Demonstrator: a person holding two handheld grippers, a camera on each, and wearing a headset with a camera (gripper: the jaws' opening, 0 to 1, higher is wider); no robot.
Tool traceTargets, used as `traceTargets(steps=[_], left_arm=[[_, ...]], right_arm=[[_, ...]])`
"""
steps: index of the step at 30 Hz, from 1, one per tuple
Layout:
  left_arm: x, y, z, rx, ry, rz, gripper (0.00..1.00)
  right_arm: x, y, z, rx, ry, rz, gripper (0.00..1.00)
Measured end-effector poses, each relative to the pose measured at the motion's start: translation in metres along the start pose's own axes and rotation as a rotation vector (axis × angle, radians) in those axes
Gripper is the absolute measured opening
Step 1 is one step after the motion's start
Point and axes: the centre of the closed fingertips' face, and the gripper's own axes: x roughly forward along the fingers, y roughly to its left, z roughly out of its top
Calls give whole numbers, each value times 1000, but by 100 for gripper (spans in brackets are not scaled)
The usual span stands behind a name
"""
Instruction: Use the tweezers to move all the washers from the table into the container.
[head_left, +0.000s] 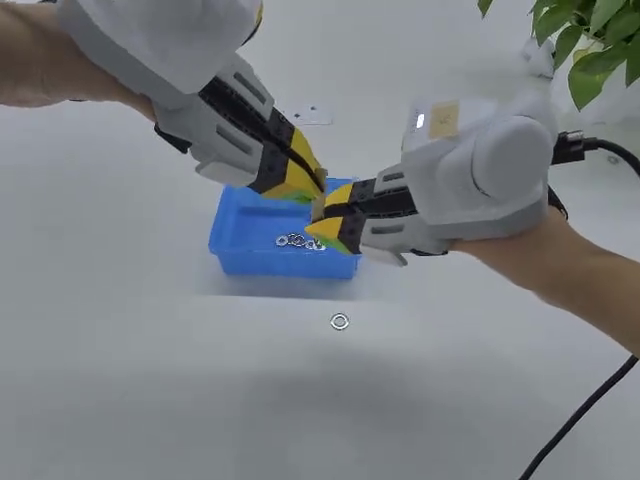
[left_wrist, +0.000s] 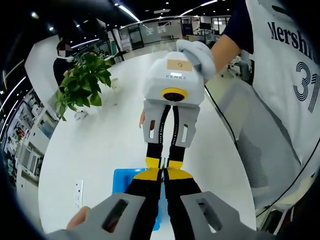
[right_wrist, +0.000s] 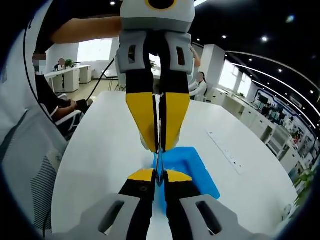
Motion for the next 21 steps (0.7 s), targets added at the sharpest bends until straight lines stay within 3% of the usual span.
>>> traceTargets(steps=[8,16,21], left_arm=[[0,-4,8,-22,-43,-2,9],[2,-9,3,-14,-40,-14,6],[10,-14,0,-18,-55,-20,6]], right_arm=[[0,6,0,-6,19,20,8],[3,10,-2,-8,26,35,8],[2,17,-13,-23,49,33,8]])
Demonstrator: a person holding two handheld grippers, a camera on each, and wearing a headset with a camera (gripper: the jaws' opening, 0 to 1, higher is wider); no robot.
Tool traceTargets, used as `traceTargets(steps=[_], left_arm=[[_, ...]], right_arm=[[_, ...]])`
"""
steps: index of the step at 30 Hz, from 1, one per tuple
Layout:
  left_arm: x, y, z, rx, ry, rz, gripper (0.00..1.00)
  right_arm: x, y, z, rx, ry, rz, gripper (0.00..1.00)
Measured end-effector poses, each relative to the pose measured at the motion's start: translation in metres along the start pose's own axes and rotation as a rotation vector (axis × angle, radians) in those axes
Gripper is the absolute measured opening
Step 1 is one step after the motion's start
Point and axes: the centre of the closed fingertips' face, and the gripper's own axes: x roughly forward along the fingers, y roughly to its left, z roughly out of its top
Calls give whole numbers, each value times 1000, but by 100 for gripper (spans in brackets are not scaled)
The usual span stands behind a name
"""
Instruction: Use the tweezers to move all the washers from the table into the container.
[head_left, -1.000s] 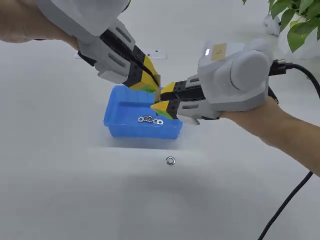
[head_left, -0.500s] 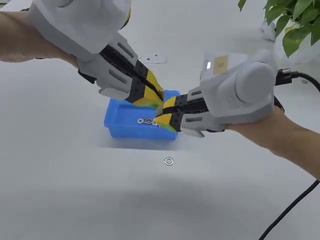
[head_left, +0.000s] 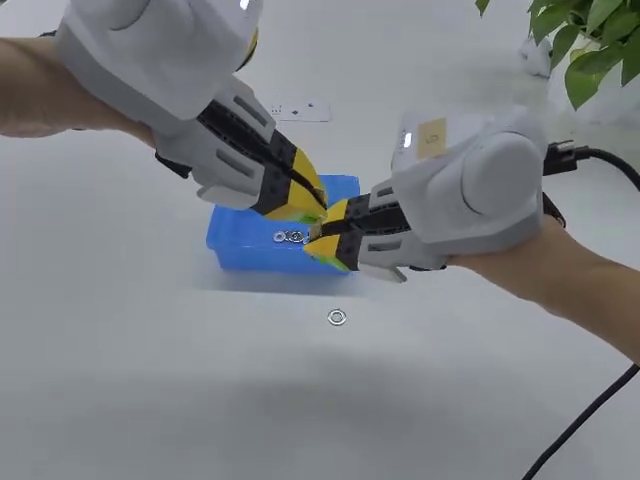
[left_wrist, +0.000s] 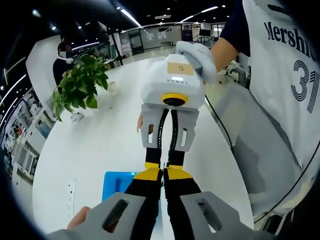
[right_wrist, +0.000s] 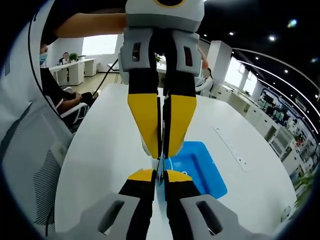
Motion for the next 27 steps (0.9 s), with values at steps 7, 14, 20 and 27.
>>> traceTargets(steps=[7,14,20,27], left_arm=[[21,-12,-11,-18,-7,-26,6],[31,-18,-20,-37,-15,-43,6],[38,-21,-26,-62,-9,-58,6],[45,-22,-24,-73,-8,-74,6]], right_arm=[[2,14,-21,33,13,6,10],[5,22,-33,62,16,9,11],[7,26,-42,83,25,10,11],[7,27,-52,112,30,7,11]])
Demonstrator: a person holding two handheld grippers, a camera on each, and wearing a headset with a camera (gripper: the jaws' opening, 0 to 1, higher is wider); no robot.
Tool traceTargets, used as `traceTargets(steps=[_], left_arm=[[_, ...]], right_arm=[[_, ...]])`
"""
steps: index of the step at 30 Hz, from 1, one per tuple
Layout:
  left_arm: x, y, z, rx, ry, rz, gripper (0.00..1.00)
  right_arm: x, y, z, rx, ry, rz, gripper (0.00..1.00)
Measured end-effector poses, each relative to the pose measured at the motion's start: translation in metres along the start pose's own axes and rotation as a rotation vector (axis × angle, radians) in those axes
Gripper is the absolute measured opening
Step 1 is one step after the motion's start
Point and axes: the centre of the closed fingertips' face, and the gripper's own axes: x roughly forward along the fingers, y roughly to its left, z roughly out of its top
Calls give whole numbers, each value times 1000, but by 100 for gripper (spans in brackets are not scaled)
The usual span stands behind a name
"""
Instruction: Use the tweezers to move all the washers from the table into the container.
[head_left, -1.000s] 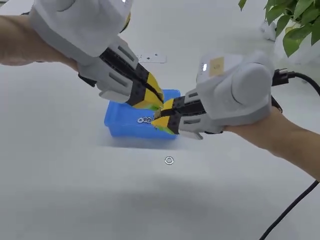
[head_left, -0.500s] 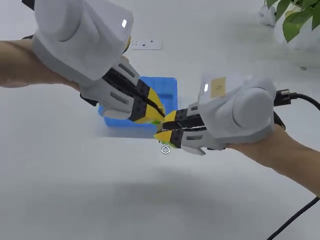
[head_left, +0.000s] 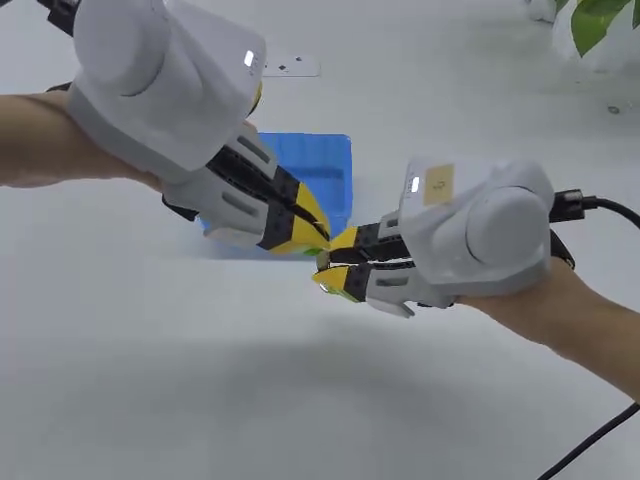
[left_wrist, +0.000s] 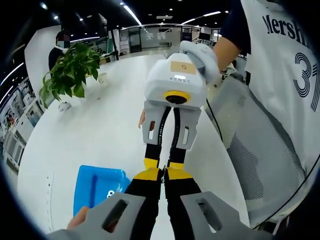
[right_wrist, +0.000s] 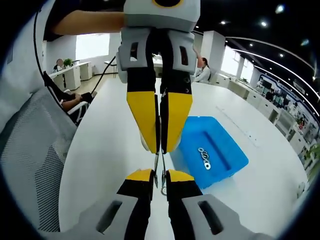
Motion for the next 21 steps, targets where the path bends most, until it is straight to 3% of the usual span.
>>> traceTargets(steps=[13,21], left_arm=[[12,4,-5,-12,19,-17,6],[17,0,-5,-22,30,-23,6]], right_arm=[[6,-6,-14,32,7,5,11],[11,-5,-18,48,7,19,11]])
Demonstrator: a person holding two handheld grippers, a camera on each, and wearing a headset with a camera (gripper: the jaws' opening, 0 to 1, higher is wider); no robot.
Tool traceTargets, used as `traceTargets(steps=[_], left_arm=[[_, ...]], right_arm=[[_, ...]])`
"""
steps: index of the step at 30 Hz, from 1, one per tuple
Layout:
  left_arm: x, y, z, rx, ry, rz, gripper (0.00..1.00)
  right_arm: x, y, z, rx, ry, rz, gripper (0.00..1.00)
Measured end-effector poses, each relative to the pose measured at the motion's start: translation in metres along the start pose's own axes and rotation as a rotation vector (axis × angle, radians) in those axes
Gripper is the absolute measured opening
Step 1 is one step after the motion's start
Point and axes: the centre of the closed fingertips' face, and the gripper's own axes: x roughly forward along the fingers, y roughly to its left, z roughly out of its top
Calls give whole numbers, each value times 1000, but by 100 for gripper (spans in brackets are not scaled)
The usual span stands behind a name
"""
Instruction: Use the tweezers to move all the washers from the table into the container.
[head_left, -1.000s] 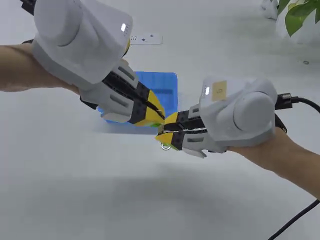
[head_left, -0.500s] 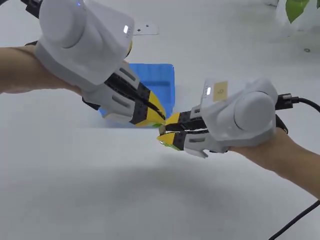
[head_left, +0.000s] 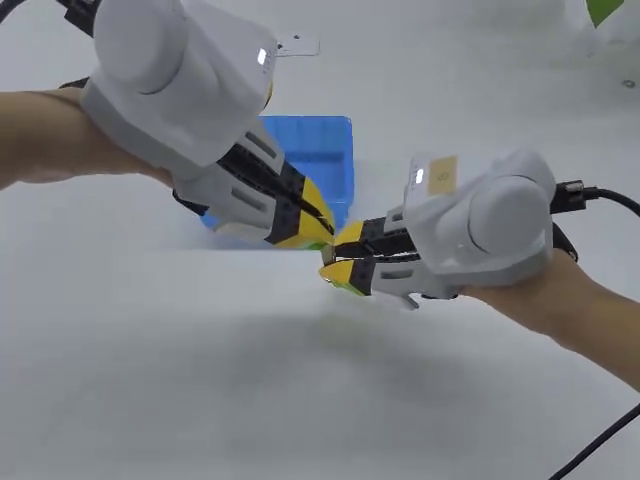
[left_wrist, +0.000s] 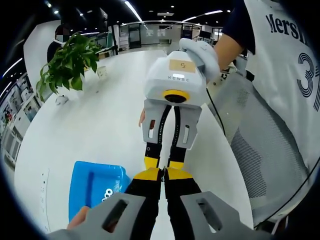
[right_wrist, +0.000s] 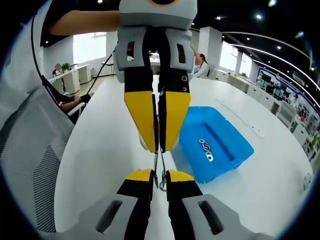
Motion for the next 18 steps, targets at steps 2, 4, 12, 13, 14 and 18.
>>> traceTargets(steps=[2,4,12,13,14,18], left_arm=[[0,1,-2,-1,5,0,6],[0,1,-2,-1,2,3,6],[-2,2,-1,1,2,11,6],[-3,3,-2,-1,4,11,6],[-3,3,-2,1,5,13,6],[-1,3,-5,-5,13,10,6]], right_arm=[[1,0,-1,-4,3,2,11],[1,-1,-1,3,-2,1,11],[3,-2,2,-5,-5,0,11],[3,-2,2,-7,-5,1,11],[3,-2,2,-9,-3,1,11],[4,-2,1,-5,3,6,11]])
